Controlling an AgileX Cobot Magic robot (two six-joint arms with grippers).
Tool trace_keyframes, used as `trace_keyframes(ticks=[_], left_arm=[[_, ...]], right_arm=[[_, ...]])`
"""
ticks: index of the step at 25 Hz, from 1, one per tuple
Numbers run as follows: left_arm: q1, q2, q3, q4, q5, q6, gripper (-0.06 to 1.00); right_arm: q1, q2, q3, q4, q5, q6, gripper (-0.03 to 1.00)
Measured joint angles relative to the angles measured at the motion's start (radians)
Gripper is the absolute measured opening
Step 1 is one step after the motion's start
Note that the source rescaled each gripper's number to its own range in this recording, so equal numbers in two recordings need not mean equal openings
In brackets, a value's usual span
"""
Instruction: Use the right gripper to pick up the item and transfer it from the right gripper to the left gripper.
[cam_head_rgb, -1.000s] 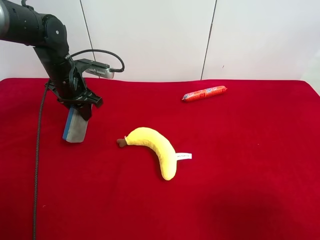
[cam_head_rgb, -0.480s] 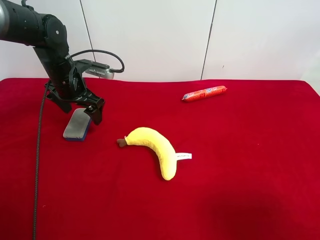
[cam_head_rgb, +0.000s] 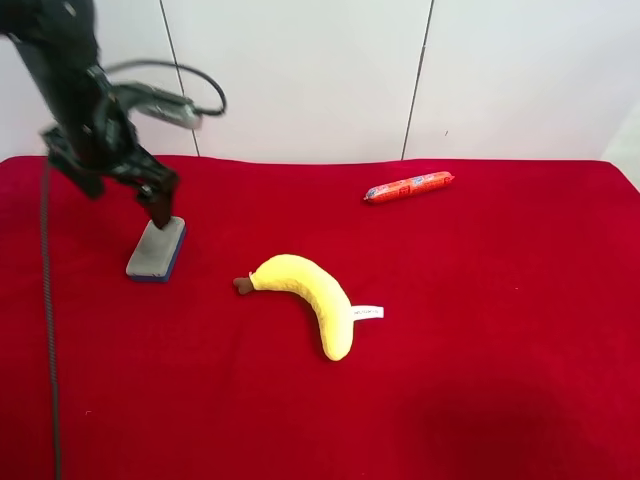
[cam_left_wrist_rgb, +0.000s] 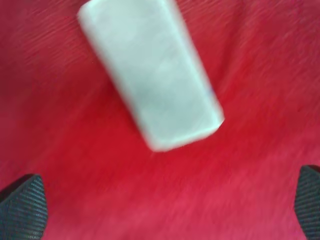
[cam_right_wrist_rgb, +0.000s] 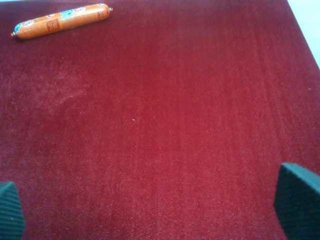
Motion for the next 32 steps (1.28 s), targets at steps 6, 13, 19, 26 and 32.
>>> trace_keyframes(ticks=[6,13,19,26,32], left_arm=[[0.0,-0.243,0.007,0.043,0.135,-0.062,1.0],[0.0,-0.603,0.218,0.042,0.143,-0.103,1.0],[0.0,-0.949,0.442,0.039,0.145,-0.129,1.0],[0.0,-1.398,0.623,0.039,0.148,-0.155,1.0],[0.0,-1.681,0.707,0.021,0.148,-0.159,1.0]], right_arm=[[0.0,0.0,0.0,0.0,0.0,0.0,1.0],[0.0,0.0,0.0,0.0,0.0,0.0,1.0],[0.0,0.0,0.0,0.0,0.0,0.0,1.0],[0.0,0.0,0.0,0.0,0.0,0.0,1.0],[0.0,0.0,0.0,0.0,0.0,0.0,1.0]])
